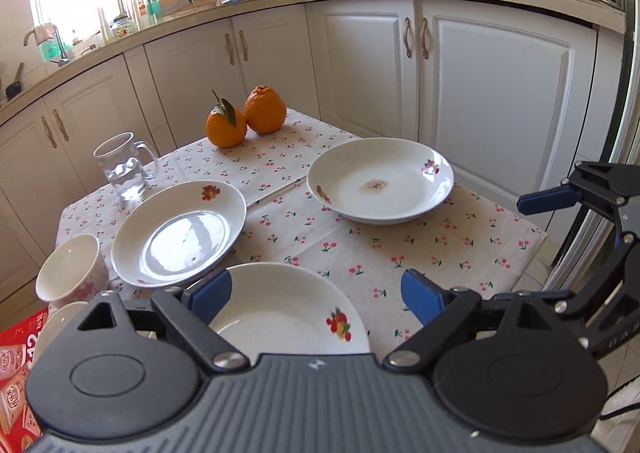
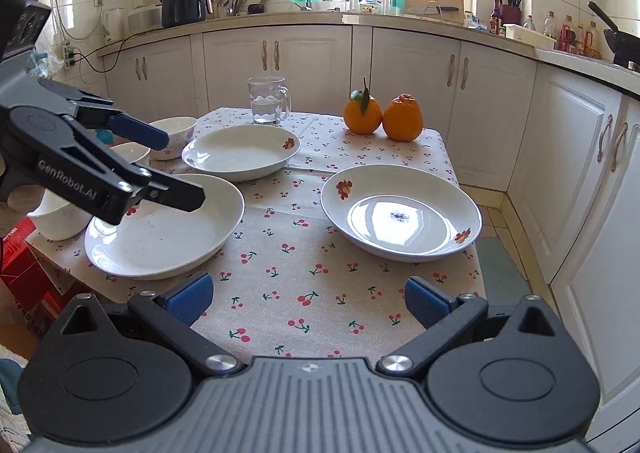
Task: Organize plates and bowls
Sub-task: 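Open the left tool and move it to the large fruit-decal plate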
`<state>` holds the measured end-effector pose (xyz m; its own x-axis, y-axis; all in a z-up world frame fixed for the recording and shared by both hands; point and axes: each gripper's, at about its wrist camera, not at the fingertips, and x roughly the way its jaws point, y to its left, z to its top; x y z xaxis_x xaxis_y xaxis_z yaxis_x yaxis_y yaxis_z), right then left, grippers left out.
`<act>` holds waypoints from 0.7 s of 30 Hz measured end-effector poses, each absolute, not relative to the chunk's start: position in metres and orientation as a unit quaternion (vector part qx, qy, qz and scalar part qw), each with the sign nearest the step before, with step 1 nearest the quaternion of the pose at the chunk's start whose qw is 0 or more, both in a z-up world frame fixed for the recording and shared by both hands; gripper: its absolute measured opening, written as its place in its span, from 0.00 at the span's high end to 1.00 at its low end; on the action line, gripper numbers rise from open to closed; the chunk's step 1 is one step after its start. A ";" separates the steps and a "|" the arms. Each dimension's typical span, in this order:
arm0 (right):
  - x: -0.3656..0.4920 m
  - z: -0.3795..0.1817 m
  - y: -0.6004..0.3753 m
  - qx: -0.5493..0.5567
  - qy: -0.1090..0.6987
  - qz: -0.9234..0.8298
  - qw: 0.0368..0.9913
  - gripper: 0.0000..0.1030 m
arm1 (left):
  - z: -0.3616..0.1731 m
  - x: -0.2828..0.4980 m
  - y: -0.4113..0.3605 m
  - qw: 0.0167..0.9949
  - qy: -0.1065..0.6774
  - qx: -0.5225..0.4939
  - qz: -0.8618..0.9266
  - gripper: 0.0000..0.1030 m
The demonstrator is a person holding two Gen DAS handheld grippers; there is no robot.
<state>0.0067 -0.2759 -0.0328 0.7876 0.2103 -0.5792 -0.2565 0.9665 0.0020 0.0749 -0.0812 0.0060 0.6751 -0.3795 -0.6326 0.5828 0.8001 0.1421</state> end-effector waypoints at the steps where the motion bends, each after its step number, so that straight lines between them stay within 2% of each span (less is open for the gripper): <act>1: 0.006 -0.034 -0.275 -0.040 0.301 0.123 0.945 0.00 | 0.004 0.070 -0.077 0.902 0.299 0.166 -0.261 0.11; 15: 0.011 -0.051 -0.258 -0.057 0.314 0.161 0.934 0.00 | -0.023 0.046 -0.023 0.916 0.340 0.099 -0.190 0.11; 21: 0.023 -0.056 -0.249 -0.059 0.329 0.171 0.927 0.00 | -0.029 0.040 -0.014 0.910 0.352 0.119 -0.182 0.11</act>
<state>0.0226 -0.2491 -0.0558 0.7252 0.2777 -0.6300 -0.3558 0.9346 0.0024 0.0398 -0.0142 -0.0289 0.6863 -0.2472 -0.6840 0.4152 0.9053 0.0895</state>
